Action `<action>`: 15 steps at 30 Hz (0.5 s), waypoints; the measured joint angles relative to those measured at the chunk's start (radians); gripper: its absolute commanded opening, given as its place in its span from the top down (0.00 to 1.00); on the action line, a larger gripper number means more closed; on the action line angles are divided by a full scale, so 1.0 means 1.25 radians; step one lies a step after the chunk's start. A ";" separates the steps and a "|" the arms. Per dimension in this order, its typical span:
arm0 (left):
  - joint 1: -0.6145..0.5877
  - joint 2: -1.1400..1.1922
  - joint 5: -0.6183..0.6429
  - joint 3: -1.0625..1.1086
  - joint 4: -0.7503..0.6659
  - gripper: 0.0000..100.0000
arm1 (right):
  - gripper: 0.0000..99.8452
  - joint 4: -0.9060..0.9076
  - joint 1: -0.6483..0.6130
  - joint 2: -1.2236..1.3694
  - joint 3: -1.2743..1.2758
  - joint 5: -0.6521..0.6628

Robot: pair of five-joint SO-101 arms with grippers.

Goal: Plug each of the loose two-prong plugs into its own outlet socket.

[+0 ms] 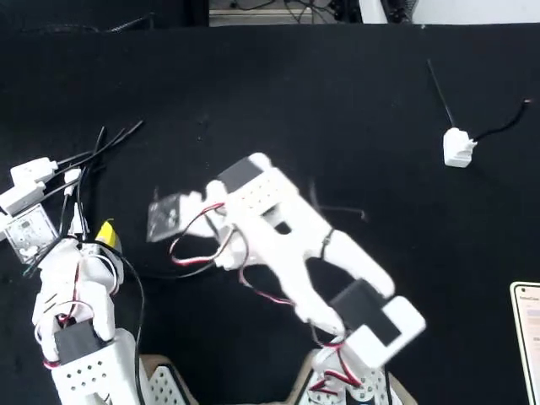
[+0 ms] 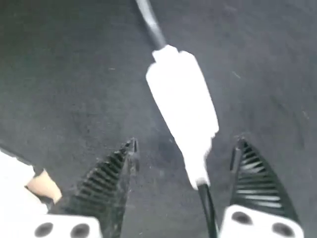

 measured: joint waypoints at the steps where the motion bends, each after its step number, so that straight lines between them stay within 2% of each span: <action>1: -0.001 0.000 0.000 0.000 0.000 0.78 | 0.72 -0.009 -0.010 0.015 0.004 0.011; 8: -0.001 0.000 0.000 0.000 0.000 0.78 | 0.73 -0.075 -0.025 0.140 0.007 0.032; 10: -0.001 0.000 0.000 0.000 0.000 0.78 | 0.79 -0.087 -0.025 0.152 0.007 0.032; 13: -0.001 0.000 0.000 0.000 0.000 0.78 | 1.00 -0.103 -0.023 0.152 0.007 0.026; 15: -0.001 0.000 0.000 0.000 0.000 0.78 | 0.96 -0.103 -0.018 0.152 0.002 -0.002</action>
